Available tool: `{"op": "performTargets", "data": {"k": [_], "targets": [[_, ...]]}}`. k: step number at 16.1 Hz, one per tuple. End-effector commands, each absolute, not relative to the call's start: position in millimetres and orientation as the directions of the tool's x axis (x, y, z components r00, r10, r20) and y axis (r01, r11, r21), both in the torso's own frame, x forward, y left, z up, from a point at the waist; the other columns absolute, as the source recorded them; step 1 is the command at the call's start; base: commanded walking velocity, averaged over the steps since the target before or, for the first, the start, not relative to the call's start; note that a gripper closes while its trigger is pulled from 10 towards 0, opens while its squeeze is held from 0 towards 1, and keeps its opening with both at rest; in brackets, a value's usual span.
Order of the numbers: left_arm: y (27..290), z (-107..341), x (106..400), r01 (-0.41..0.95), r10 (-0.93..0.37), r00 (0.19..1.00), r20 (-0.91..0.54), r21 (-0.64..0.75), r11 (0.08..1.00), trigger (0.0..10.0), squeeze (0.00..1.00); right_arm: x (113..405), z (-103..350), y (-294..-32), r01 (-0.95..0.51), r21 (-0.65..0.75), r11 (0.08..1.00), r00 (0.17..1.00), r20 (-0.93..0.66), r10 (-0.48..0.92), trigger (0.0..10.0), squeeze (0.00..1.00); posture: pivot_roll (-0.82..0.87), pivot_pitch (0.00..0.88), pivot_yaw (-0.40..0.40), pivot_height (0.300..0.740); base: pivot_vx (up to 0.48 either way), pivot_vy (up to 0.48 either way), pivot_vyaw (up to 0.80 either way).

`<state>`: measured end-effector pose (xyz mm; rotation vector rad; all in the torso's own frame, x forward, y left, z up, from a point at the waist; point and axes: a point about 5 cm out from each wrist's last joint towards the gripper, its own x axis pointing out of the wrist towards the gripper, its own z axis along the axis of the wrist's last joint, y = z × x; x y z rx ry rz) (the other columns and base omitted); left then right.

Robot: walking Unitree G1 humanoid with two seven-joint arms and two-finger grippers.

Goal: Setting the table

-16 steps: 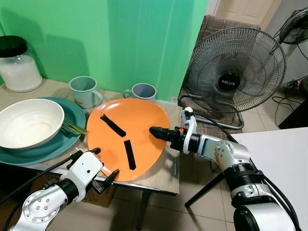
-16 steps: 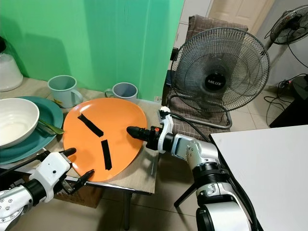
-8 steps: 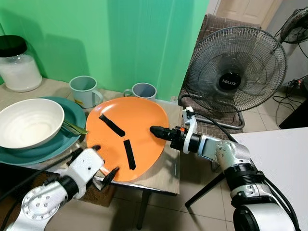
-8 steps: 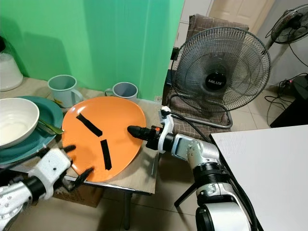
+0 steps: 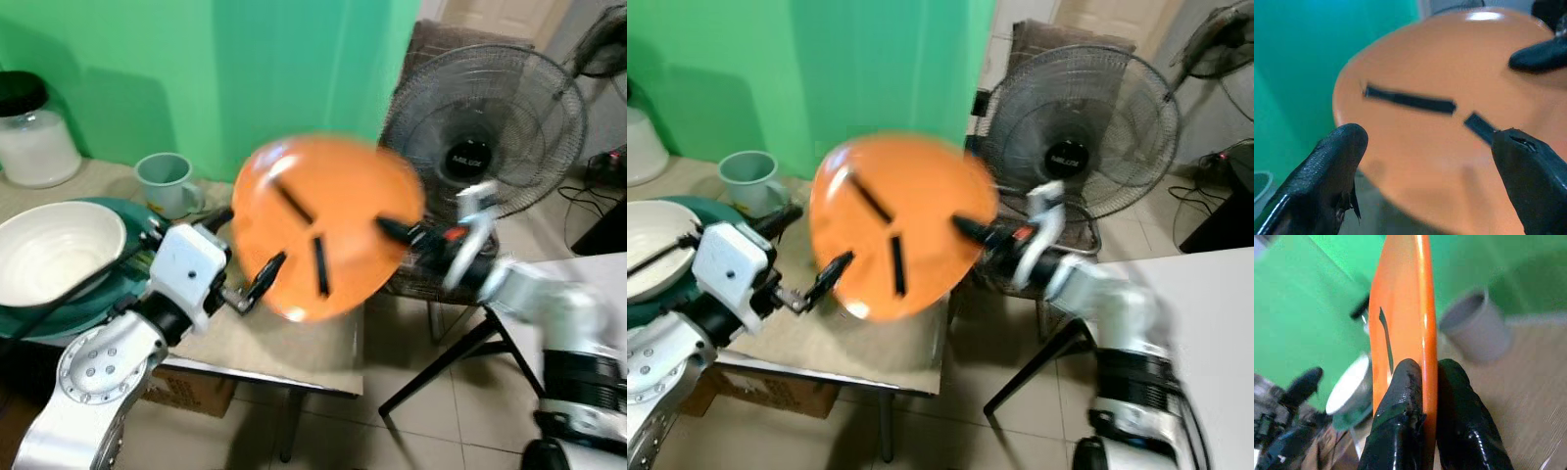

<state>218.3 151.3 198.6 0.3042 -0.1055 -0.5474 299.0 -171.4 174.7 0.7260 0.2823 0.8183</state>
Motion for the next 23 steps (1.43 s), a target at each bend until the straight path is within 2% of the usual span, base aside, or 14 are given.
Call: {"op": "performTargets", "data": {"k": [1,2,5,6,7,9,12,13,18,23], "targets": [[150,204,215,0.497,-0.528,0.848,0.034,0.293,0.817,10.0,0.00,292,198,-186,-0.592,0.580,0.560,0.733,0.097,0.674,10.0,0.00,-0.01,0.000,-0.089,0.740,0.000,0.000,0.00],[149,205,210,0.507,-0.535,0.844,0.029,0.282,0.815,10.0,0.00,288,208,-191,-0.561,0.532,0.635,0.787,0.104,0.608,10.0,0.00,-0.02,0.000,-0.087,0.740,0.000,0.000,0.00],[146,205,205,0.506,-0.530,0.848,0.010,0.277,0.817,10.0,0.00,275,220,-195,-0.475,0.493,0.729,0.871,0.147,0.468,10.0,0.00,-0.02,0.000,-0.087,0.740,0.000,0.000,-0.74],[148,200,212,0.438,-0.452,0.892,-0.011,0.273,0.856,10.0,0.00,265,222,-192,-0.422,0.447,0.789,0.905,0.157,0.395,10.0,0.00,-0.02,0.000,-0.089,0.740,0.000,0.000,-0.72],[153,195,221,0.346,-0.354,0.935,-0.022,0.277,0.896,10.0,0.00,256,224,-186,-0.396,0.396,0.828,0.918,0.176,0.355,10.0,0.00,-0.02,0.000,-0.084,0.740,0.000,0.000,-0.73],[156,193,228,0.263,-0.269,0.963,-0.023,0.297,0.918,10.0,0.00,248,227,-179,-0.363,0.371,0.855,0.929,0.212,0.302,10.0,0.00,-0.03,0.000,-0.077,0.740,0.000,0.000,-0.73],[147,194,235,0.230,-0.245,0.969,0.013,0.301,0.925,10.0,0.00,249,232,-175,-0.252,0.320,0.913,0.954,0.241,0.179,10.0,0.00,-0.03,0.000,-0.074,0.740,0.000,0.000,-0.74],[143,192,237,0.223,-0.239,0.971,0.011,0.311,0.924,10.0,0.00,250,236,-170,-0.231,0.207,0.951,0.950,0.258,0.175,10.0,0.00,-0.03,0.000,-0.074,0.740,0.000,0.000,-0.74],[137,190,241,0.179,-0.197,0.980,0.030,0.294,0.939,10.0,0.00,259,231,-159,-0.169,0.155,0.973,0.957,0.263,0.125,10.0,0.00,-0.02,0.000,-0.092,0.740,0.000,0.000,-0.74],[139,199,247,0.154,-0.183,0.981,0.069,0.299,0.942,10.0,0.00,266,230,-151,-0.138,0.208,0.968,0.963,0.257,0.082,10.0,0.00,-0.02,0.000,-0.083,0.740,0.000,0.000,-0.74]]}}
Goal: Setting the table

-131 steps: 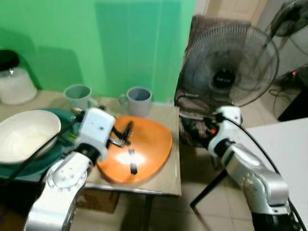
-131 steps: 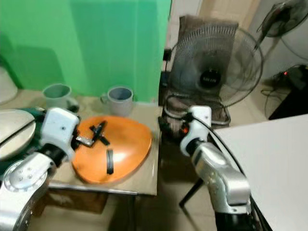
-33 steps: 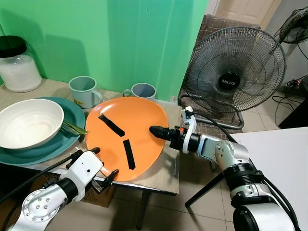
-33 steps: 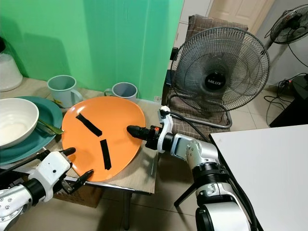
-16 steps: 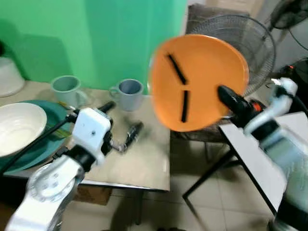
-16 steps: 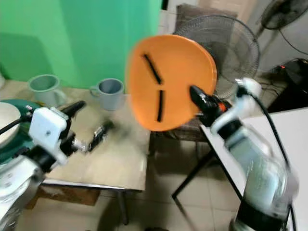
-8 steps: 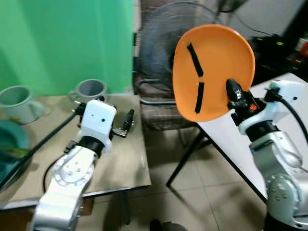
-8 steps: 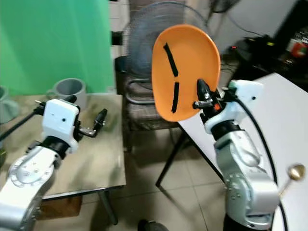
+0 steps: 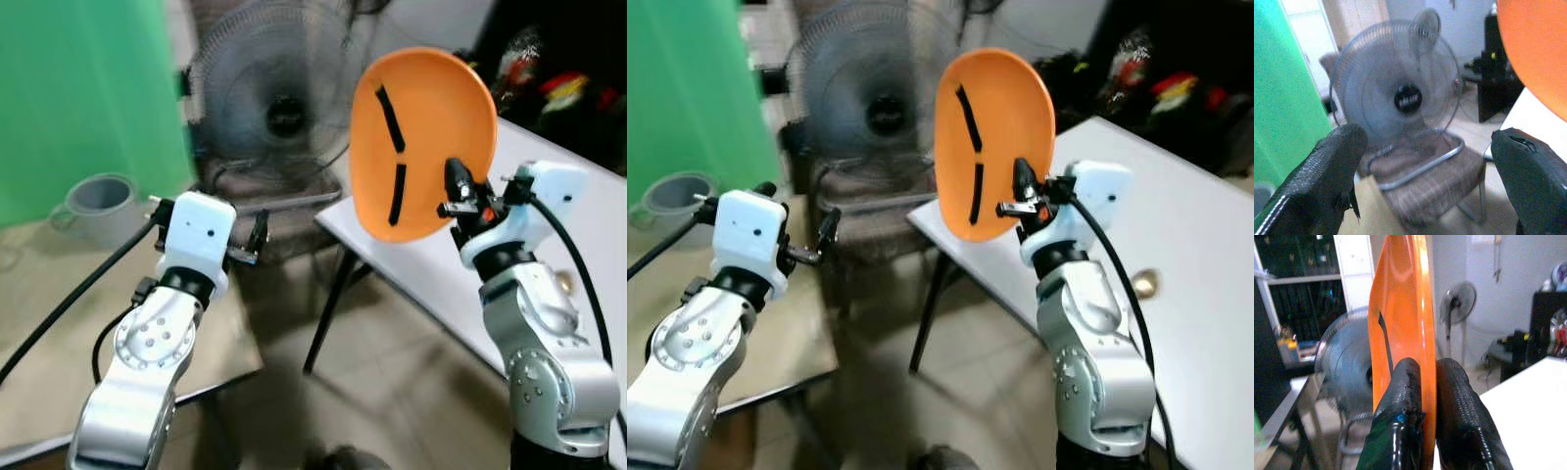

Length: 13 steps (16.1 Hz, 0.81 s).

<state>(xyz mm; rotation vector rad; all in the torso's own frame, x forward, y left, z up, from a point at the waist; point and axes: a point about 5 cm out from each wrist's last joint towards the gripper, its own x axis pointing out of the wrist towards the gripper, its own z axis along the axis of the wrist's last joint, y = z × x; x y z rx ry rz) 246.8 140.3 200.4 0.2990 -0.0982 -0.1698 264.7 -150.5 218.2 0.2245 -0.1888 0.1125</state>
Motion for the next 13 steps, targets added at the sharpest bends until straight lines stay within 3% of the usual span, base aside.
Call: {"op": "performTargets", "data": {"k": [1,10,13], "targets": [[139,199,248,0.155,-0.184,0.980,0.070,0.301,0.941,10.0,0.00,267,231,-151,-0.133,0.214,0.968,0.963,0.259,0.075,10.0,0.00,-0.02,0.000,-0.079,0.740,0.000,0.000,-0.74],[140,194,255,0.211,-0.231,0.972,0.037,0.291,0.933,10.0,0.00,269,223,-160,-0.069,0.329,0.942,0.984,0.178,0.010,10.0,0.00,-0.04,0.003,-0.035,0.740,0.000,0.000,-0.70],[139,190,254,0.188,-0.205,0.978,0.043,0.250,0.950,10.0,0.00,268,216,-159,-0.074,0.298,0.952,0.990,0.137,0.035,10.0,0.00,-0.04,0.006,-0.043,0.740,0.000,0.000,-0.66]]}}
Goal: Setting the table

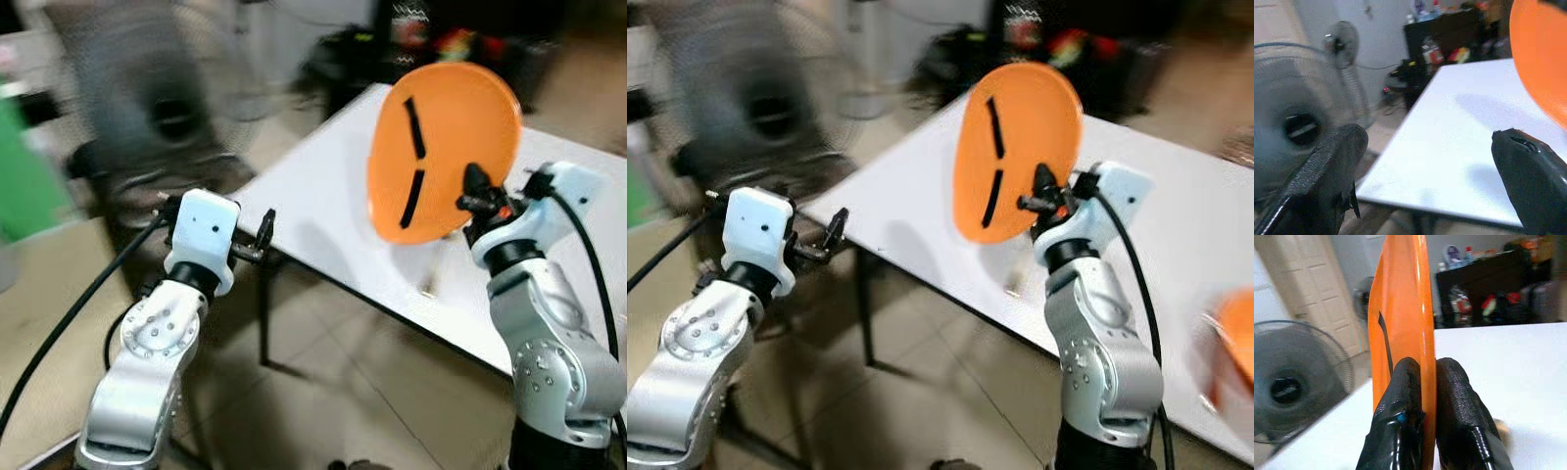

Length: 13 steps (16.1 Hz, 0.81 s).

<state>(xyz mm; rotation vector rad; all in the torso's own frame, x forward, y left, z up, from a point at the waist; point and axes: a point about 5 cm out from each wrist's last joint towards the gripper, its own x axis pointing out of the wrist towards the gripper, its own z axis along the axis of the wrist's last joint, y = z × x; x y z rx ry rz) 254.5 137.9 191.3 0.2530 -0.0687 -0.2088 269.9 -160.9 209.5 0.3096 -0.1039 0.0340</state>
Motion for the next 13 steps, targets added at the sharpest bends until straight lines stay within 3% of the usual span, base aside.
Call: {"op": "performTargets", "data": {"k": [1,6,13], "targets": [[138,190,255,0.184,-0.201,0.979,0.047,0.246,0.952,10.0,0.00,268,212,-159,-0.075,0.291,0.954,0.992,0.118,0.043,10.0,0.00,-0.05,0.007,-0.049,0.740,0.000,0.000,-0.67],[141,190,257,0.152,-0.169,0.984,0.057,0.226,0.962,10.0,0.00,269,204,-156,-0.095,0.306,0.947,0.995,0.061,0.080,10.0,0.00,-0.05,0.011,-0.056,0.740,0.000,0.000,-0.65],[142,190,259,0.152,-0.170,0.984,0.060,0.230,0.961,10.0,0.00,268,202,-156,-0.087,0.338,0.937,0.996,0.038,0.079,10.0,0.00,-0.05,0.011,-0.049,0.740,0.000,0.346,-0.64]]}}
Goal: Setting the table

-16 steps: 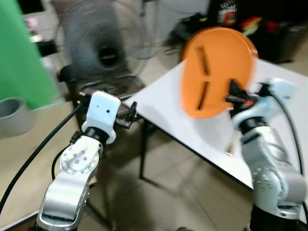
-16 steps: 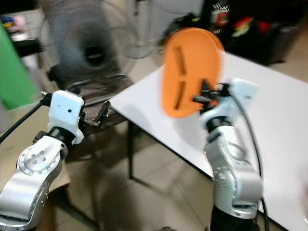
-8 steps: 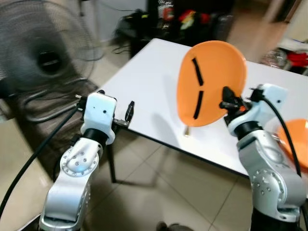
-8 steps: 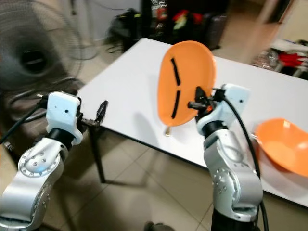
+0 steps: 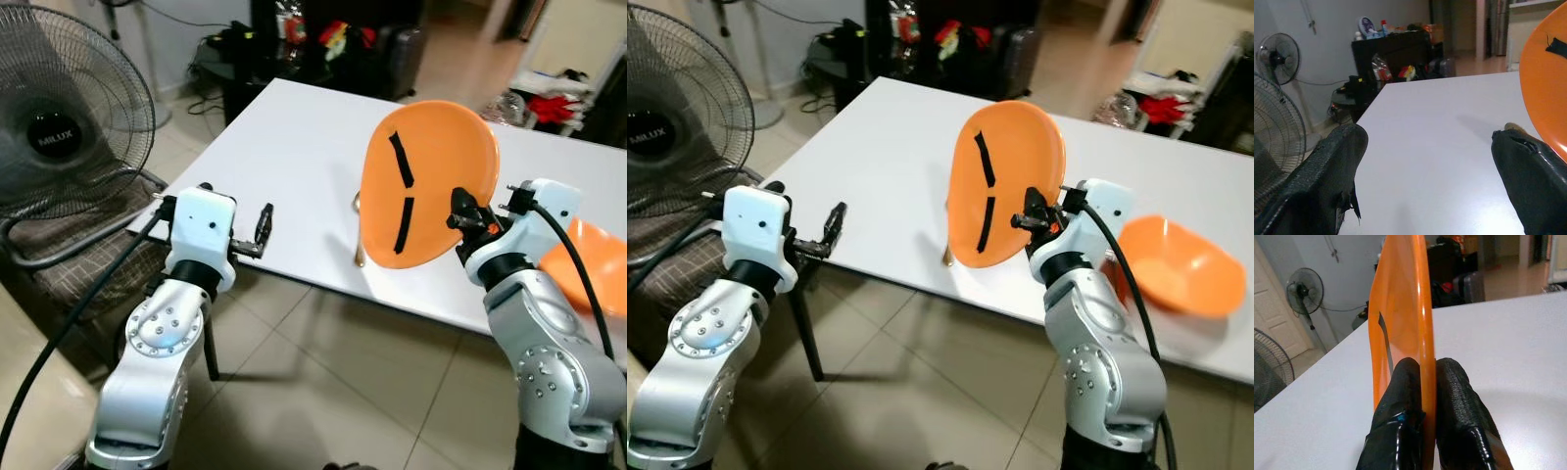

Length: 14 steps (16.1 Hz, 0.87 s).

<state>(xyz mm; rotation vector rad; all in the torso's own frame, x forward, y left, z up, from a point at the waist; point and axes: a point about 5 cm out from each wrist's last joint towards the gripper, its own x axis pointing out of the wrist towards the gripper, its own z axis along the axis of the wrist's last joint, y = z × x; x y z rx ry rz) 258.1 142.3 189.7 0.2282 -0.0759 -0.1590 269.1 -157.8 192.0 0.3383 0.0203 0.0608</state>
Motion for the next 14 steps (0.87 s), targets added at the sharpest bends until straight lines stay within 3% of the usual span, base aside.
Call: {"op": "performTargets", "data": {"k": [1,3,5,8,14], "targets": [[141,190,259,0.157,-0.175,0.983,0.058,0.234,0.959,10.0,0.00,268,202,-156,-0.086,0.343,0.936,0.996,0.037,0.078,10.0,0.00,-0.05,0.011,-0.049,0.740,0.000,0.412,-0.65],[141,191,261,0.161,-0.180,0.982,0.060,0.239,0.957,10.0,0.00,267,201,-157,-0.080,0.355,0.931,0.997,0.030,0.074,10.0,0.00,-0.05,0.011,-0.049,0.740,0.000,0.409,-0.65],[140,193,262,0.173,-0.199,0.978,0.063,0.285,0.943,10.0,0.00,267,200,-157,-0.074,0.367,0.927,0.997,0.029,0.068,10.0,0.00,-0.05,0.010,-0.038,0.740,0.000,0.000,-0.65],[141,191,264,0.168,-0.189,0.981,0.053,0.274,0.947,10.0,0.00,267,199,-158,-0.066,0.406,0.911,0.998,0.017,0.065,10.0,0.00,-0.05,0.011,-0.025,0.740,0.000,-0.320,-0.65],[143,190,264,0.182,-0.199,0.979,0.049,0.243,0.953,10.0,0.00,277,191,-159,-0.058,0.564,0.824,0.993,-0.055,0.107,10.0,0.00,-0.04,0.007,-0.028,0.740,0.000,0.000,0.00]]}}
